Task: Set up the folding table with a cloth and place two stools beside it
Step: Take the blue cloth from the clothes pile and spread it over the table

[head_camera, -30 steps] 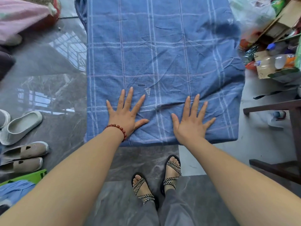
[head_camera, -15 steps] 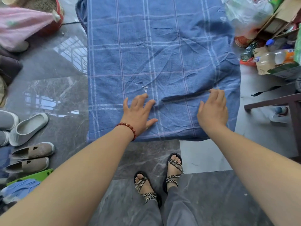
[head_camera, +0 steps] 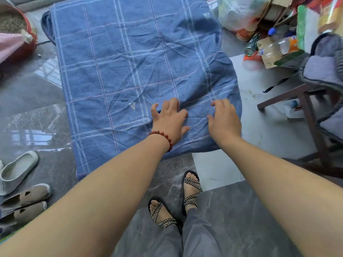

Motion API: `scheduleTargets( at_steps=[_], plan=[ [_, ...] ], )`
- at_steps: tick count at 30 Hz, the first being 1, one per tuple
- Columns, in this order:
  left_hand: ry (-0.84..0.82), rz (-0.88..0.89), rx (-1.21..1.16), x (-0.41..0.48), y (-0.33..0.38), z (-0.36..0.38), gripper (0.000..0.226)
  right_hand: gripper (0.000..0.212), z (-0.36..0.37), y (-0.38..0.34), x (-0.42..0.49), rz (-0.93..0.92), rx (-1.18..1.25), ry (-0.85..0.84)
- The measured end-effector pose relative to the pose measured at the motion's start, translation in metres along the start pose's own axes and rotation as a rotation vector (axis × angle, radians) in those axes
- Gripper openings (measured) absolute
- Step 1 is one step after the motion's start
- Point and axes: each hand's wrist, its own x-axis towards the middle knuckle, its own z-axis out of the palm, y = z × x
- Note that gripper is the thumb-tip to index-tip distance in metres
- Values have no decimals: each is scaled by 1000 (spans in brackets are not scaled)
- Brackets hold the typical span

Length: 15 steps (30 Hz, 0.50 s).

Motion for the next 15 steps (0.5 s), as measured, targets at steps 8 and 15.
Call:
scheduleTargets(
  at_steps=[8, 15],
  plan=[
    [-103, 4, 20, 13, 51, 0, 43, 41, -3, 29, -19, 314, 43, 7],
    [-146, 49, 73, 10, 67, 7, 14, 18, -3, 48, -24, 335, 124, 10]
  ],
)
